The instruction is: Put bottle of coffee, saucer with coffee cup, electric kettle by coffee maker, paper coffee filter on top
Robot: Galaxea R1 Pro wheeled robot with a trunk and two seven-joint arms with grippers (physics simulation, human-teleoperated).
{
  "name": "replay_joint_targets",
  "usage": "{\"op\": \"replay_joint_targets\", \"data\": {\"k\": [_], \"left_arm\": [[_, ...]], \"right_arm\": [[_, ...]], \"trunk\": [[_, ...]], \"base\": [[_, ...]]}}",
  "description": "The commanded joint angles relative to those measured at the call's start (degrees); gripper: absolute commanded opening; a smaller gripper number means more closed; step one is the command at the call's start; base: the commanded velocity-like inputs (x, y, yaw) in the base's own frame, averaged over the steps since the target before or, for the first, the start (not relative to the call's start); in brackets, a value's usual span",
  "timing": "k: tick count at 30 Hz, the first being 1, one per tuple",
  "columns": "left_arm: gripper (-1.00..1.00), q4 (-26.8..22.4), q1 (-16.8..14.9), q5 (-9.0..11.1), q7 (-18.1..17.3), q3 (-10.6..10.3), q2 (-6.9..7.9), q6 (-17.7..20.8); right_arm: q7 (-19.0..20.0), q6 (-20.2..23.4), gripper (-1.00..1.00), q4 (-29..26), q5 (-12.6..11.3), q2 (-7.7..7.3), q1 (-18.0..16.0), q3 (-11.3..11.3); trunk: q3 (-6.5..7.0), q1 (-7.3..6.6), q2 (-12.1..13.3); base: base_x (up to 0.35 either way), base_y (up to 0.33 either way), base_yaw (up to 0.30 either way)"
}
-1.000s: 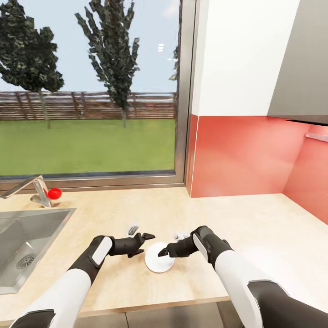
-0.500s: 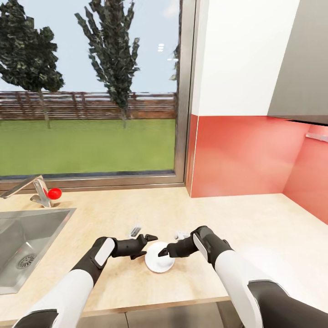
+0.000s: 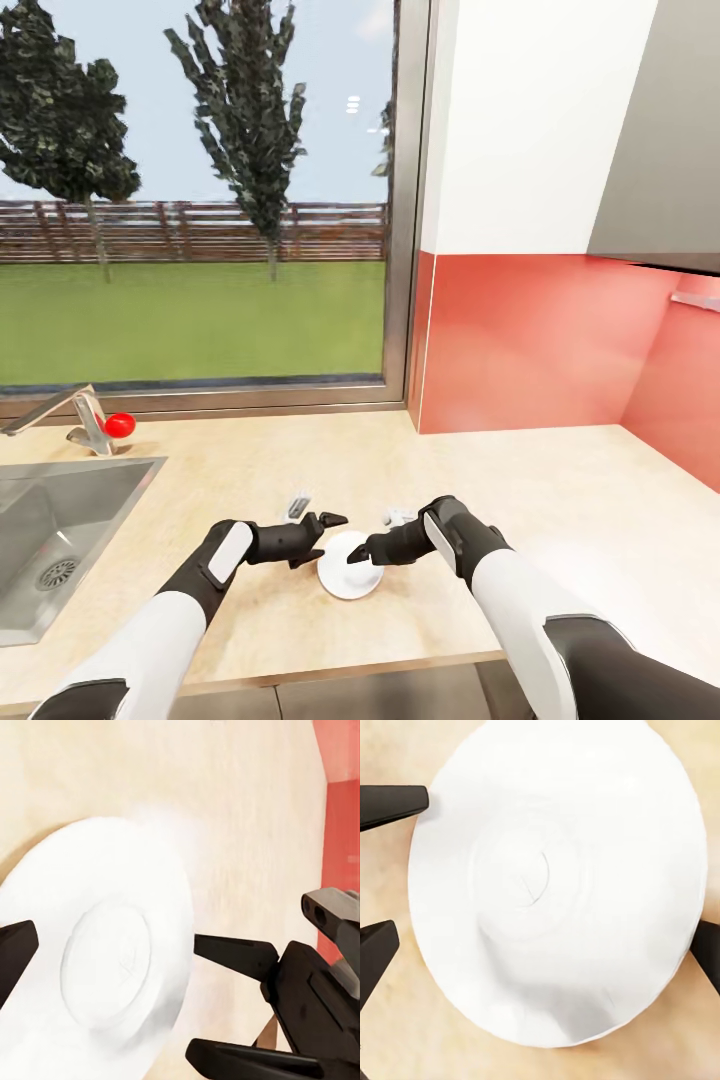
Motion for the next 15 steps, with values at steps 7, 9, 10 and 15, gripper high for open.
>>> {"op": "replay_joint_targets", "data": {"k": [7, 9, 10, 15], "left_arm": [[1.00, -0.01, -0.04, 0.13, -0.18, 0.49, -0.16, 0.39], [1.00, -0.03, -0.04, 0.18, -0.18, 0.51, -0.18, 0.44], [1.00, -0.02, -0.04, 0.19, -0.18, 0.50, -0.19, 0.44], [1.00, -0.01, -0.04, 0.26, -0.12, 0.54, -0.20, 0.48]], "right_arm": [[0.21, 0.28, 1.00, 1.31, 1.45, 0.01, 0.01, 0.15], [0.20, 0.28, 1.00, 1.32, 1.45, 0.01, 0.01, 0.15], [0.20, 0.28, 1.00, 1.32, 1.45, 0.01, 0.01, 0.15], [0.20, 0.28, 1.00, 1.32, 1.45, 0.01, 0.01, 0.15]], "trunk": [[-0.14, 0.05, -0.10], [-0.14, 0.05, -0.10], [-0.14, 0.05, -0.10], [-0.14, 0.05, -0.10]], "base": [[0.000, 0.000, 0.000], [0.000, 0.000, 0.000], [0.000, 0.000, 0.000], [0.000, 0.000, 0.000]]}}
